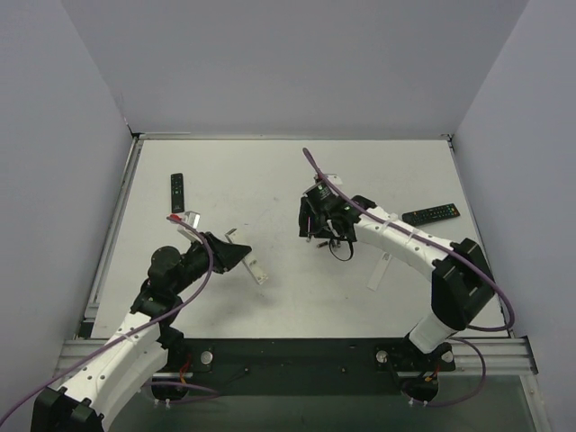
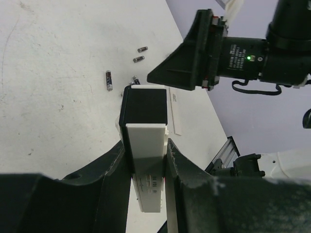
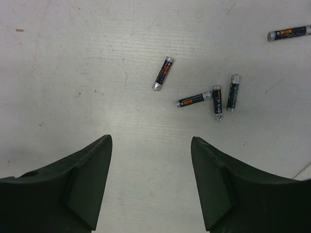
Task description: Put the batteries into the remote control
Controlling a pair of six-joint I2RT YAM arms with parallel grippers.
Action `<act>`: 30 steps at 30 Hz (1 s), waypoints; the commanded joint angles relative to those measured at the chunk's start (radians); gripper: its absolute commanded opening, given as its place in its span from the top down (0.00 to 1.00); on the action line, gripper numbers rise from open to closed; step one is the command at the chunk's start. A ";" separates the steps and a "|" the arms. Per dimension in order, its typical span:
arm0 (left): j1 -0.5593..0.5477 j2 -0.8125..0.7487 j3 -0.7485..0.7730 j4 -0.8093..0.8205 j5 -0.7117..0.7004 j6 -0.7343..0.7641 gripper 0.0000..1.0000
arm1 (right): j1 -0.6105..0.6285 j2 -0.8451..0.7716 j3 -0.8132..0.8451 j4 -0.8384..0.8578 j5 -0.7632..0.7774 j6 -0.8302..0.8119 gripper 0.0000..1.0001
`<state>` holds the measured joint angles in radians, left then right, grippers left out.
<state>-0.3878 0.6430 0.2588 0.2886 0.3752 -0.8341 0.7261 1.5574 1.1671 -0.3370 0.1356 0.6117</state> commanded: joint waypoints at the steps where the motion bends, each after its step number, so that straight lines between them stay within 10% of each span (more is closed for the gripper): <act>1: -0.014 -0.020 0.000 0.060 0.016 0.007 1.00 | -0.007 0.102 0.078 -0.051 0.059 0.069 0.42; 30: -0.054 -0.045 -0.009 0.063 0.017 0.003 1.00 | -0.016 0.431 0.224 -0.069 0.117 0.160 0.69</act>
<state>-0.4374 0.6106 0.2527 0.2897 0.3752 -0.8299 0.7139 1.9640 1.3540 -0.3702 0.2295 0.7586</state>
